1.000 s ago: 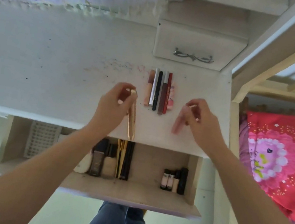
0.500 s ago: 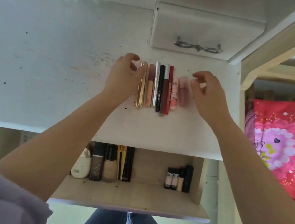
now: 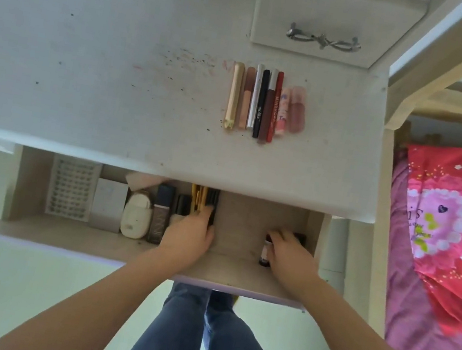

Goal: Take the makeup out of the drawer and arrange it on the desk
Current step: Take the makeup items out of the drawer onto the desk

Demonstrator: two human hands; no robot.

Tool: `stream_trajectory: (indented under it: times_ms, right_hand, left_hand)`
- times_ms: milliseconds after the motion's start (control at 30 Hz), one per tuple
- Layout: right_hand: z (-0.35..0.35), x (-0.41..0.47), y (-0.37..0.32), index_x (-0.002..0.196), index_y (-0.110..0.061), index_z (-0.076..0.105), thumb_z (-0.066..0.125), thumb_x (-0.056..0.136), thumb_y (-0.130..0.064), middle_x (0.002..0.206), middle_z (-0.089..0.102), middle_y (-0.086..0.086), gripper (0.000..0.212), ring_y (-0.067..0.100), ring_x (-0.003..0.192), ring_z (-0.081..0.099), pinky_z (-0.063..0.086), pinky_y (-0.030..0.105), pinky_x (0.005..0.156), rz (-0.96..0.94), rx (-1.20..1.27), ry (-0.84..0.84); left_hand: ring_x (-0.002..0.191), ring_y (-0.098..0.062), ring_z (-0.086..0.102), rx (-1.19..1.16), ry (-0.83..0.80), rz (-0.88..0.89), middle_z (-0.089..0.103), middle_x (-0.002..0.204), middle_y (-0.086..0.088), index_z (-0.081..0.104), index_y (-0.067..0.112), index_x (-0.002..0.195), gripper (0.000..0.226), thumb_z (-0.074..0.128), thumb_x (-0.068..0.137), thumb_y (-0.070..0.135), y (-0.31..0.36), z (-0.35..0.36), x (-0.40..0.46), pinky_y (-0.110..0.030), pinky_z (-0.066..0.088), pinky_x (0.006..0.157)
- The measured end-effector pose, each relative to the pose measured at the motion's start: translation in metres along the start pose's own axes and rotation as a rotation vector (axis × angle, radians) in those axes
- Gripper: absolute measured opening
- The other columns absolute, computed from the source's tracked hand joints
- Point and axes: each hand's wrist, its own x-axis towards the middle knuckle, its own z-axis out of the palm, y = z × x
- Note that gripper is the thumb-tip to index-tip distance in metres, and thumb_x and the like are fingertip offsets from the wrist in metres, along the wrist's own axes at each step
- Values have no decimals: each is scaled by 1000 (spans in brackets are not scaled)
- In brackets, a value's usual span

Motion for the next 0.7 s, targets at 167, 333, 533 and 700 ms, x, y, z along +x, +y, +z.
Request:
stream_trajectory:
  times_ms: [167, 333, 533, 700]
  right_hand:
    - [9, 12, -4, 123, -8, 50, 50, 93, -15, 128, 47, 11, 30, 28, 106, 54, 46, 35, 83, -26, -111, -30]
    - [14, 10, -5, 125, -11, 46, 51, 92, -9, 131, 46, 11, 33, 26, 96, 59, 53, 32, 81, 24, 45, 5]
    - [11, 5, -11, 120, -17, 48, 50, 96, -22, 126, 49, 7, 24, 23, 95, 59, 51, 28, 84, -2, 210, 21]
    - [5, -12, -18, 129, -20, 47, 49, 97, -24, 131, 48, 2, 32, 17, 103, 58, 46, 22, 89, -46, 250, 24]
  left_hand:
    - [88, -31, 64, 110, 42, -118, 63, 108, -16, 15, 14, 148, 57, 41, 98, 23, 9, 7, 44, -35, 46, 60]
    - [82, -29, 65, 220, 116, -121, 61, 113, -14, 11, 15, 148, 63, 46, 96, 18, 10, 25, 58, -32, 45, 52]
    - [99, -31, 62, 115, 200, -183, 58, 119, -13, 49, 12, 125, 31, 46, 95, 19, 16, 24, 77, -32, 43, 63]
    - [94, -32, 61, -44, 187, -32, 60, 113, -13, 56, 15, 122, 31, 48, 93, 21, 25, 15, 53, -35, 46, 65]
